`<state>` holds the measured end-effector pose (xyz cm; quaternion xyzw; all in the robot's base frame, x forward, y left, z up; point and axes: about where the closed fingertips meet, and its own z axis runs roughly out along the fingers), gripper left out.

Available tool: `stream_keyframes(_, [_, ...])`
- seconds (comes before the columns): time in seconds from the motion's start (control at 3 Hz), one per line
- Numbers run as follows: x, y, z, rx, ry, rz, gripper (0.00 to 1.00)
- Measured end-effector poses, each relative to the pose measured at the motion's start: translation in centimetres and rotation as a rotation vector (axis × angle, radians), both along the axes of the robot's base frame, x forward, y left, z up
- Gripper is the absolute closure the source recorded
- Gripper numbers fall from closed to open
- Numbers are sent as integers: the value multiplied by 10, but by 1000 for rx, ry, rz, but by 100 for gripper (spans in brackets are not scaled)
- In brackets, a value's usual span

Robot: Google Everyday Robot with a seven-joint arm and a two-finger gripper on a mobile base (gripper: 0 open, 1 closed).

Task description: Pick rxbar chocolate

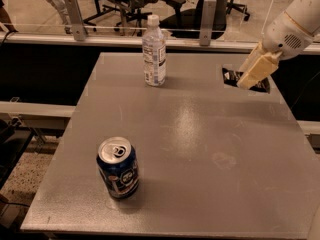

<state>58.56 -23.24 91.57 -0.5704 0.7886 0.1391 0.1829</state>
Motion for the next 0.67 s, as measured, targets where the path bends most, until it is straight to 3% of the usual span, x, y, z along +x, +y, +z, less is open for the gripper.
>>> stream_keyframes(0.67, [-7,21,46,13,-86,21,100])
